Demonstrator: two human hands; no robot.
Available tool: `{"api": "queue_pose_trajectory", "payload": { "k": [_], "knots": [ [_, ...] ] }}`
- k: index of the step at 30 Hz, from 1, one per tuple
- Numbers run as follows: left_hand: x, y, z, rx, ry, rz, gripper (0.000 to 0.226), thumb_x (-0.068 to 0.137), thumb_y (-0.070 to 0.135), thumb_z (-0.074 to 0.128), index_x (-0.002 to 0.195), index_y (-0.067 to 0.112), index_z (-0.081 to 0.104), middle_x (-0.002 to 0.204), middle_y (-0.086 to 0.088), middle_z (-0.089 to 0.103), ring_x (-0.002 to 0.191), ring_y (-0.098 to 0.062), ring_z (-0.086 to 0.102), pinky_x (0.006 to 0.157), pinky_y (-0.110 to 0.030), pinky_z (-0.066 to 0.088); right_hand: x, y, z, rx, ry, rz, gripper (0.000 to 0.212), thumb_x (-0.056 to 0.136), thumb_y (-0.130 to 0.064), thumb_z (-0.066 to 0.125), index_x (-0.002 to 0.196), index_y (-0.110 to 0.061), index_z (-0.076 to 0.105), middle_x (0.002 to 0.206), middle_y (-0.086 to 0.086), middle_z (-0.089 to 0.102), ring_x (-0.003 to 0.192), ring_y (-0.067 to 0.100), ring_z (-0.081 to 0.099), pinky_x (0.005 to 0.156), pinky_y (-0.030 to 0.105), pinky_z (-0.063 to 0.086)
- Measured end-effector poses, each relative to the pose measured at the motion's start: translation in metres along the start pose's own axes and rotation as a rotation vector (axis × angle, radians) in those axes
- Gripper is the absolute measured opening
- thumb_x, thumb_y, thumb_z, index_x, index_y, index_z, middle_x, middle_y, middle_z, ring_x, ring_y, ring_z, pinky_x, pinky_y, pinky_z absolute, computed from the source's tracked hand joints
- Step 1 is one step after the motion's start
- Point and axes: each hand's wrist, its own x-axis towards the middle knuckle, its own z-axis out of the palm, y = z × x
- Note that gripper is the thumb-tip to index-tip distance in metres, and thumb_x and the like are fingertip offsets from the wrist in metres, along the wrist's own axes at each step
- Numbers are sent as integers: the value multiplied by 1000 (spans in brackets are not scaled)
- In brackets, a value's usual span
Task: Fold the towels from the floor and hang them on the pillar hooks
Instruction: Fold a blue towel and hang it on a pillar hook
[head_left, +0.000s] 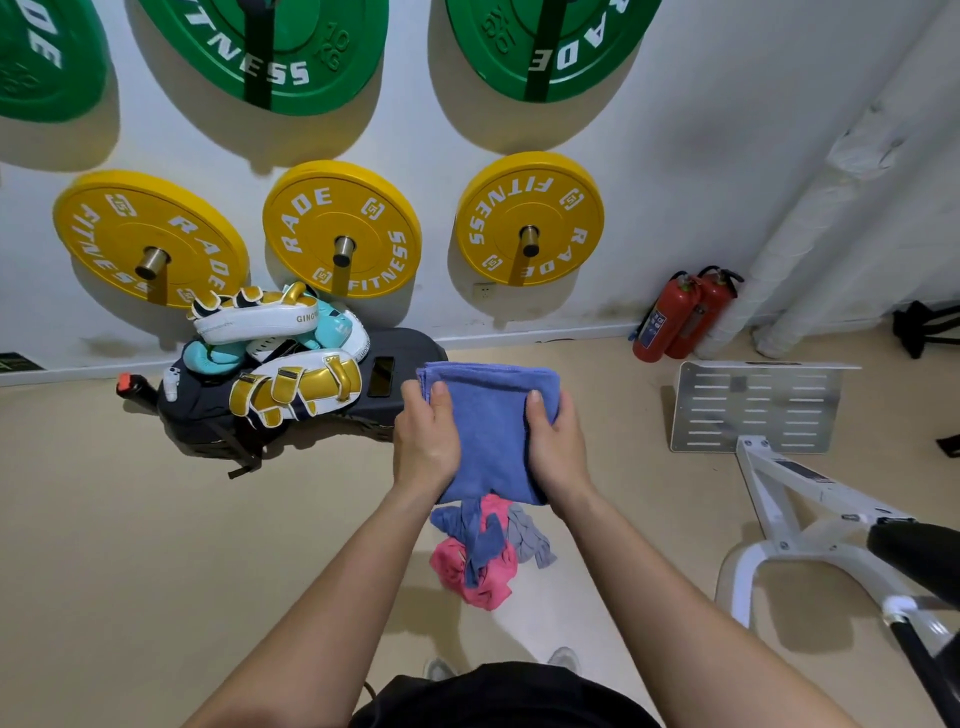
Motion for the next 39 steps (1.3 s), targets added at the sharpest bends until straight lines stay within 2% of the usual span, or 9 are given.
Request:
{"api": "queue_pose_trajectory", "payload": {
  "k": [3,6,15,18,23,28,31,34,39],
  "knots": [
    [1,-3,2,57,-43,-23,31,107,39,33,100,11,43,81,1,52,72,-18,50,60,-37,36,2,0,1,-343,128,-55,32,104,-42,37,107,-13,48,96,7,64,86,30,60,73,41,48],
    [6,-15,-1,243,-56,4,28,107,39,31,102,13,39,85,-1,52,76,-25,50,67,-37,37,7,-3,-1,-500,106,-102,32,104,-42,35,102,-11,45,92,11,62,81,34,57,66,40,44],
    [25,-60,9,90,-197,-160,30,107,38,34,95,12,45,84,-3,52,80,-26,50,68,-38,38,4,-4,10,-562,57,-175,30,103,-45,39,97,-18,51,87,4,65,79,27,58,63,36,44],
    [37,-66,16,88,-295,-184,17,99,36,50,97,19,50,89,0,61,87,-28,60,79,-43,53,13,-18,-3,-702,-39,-310,24,100,-48,41,98,-27,52,86,1,67,78,27,59,66,38,49],
    [55,-23,34,11,-545,125,68,73,25,73,135,32,44,134,10,55,125,-10,51,104,-34,45,43,-49,-51,-906,-181,-467,24,100,-49,42,97,-27,50,85,2,66,75,27,54,65,41,49],
    [60,40,88,19,-808,260,60,77,32,82,131,33,55,124,15,65,115,3,58,95,-22,48,78,-76,-125,-976,-318,-554,21,98,-49,50,101,-29,56,89,-3,65,82,23,57,61,33,33],
    [58,75,137,-35,-826,268,20,89,21,75,107,15,70,92,5,71,84,-3,64,77,-21,50,105,-78,-185,-882,-311,-521,28,86,-54,65,100,-30,59,83,-13,60,77,15,55,61,34,39],
    [53,107,182,-79,-778,215,29,89,32,70,102,6,66,88,1,67,79,-6,62,73,-22,49,128,-71,-244,-824,-353,-336,43,65,-50,83,97,-29,63,82,-14,65,77,11,61,65,33,49],
    [37,176,275,-79,-682,175,15,98,31,62,100,16,65,92,7,71,81,-3,65,70,-20,47,180,-51,-358,-559,-314,-81,25,66,-28,85,81,-18,66,69,-9,60,64,9,54,62,30,45]
  ]
}}
